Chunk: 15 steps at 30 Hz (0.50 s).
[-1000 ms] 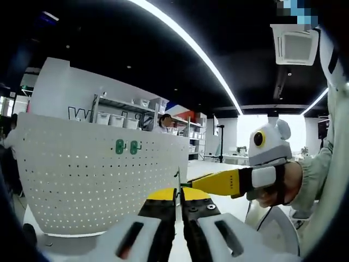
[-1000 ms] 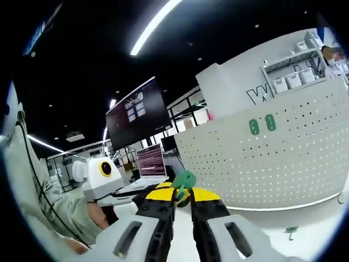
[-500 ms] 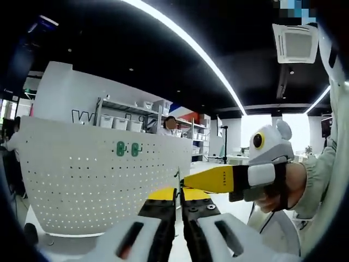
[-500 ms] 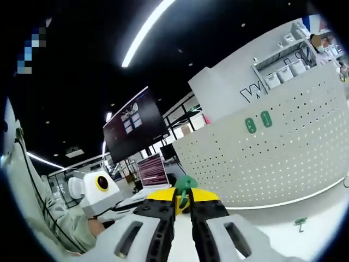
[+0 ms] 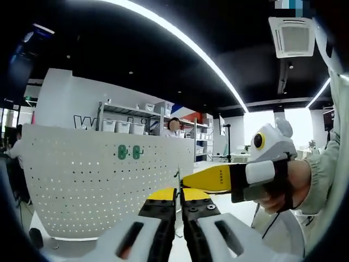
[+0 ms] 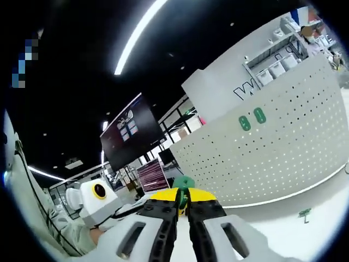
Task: Insert the hook assembly into the mounting plate slot until the hook locks in place.
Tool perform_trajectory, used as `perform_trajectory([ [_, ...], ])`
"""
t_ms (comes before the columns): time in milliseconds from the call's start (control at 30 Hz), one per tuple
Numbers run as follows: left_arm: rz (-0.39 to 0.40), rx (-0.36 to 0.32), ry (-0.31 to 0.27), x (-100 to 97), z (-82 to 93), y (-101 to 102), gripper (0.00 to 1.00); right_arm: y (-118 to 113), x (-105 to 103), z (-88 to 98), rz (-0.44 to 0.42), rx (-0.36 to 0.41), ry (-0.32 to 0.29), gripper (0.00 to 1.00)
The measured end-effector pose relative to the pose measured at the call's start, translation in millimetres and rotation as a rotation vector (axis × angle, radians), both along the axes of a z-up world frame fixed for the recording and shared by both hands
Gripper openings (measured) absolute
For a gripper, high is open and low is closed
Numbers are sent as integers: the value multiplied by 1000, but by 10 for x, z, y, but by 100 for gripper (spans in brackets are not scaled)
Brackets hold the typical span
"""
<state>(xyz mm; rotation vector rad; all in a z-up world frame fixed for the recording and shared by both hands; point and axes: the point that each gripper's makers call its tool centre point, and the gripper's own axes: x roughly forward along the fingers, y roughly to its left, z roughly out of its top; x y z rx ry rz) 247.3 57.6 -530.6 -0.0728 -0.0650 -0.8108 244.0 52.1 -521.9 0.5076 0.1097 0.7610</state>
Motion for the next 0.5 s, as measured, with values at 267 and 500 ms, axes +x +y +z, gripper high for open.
perform_trajectory([
  [267,1,-4,7,-8,-11,-15,3,-8,-13,19,-24,-22,-38,2],
  [500,-8,-5,9,-12,-11,-9,3,34,-36,39,-12,-74,-77,1],
])
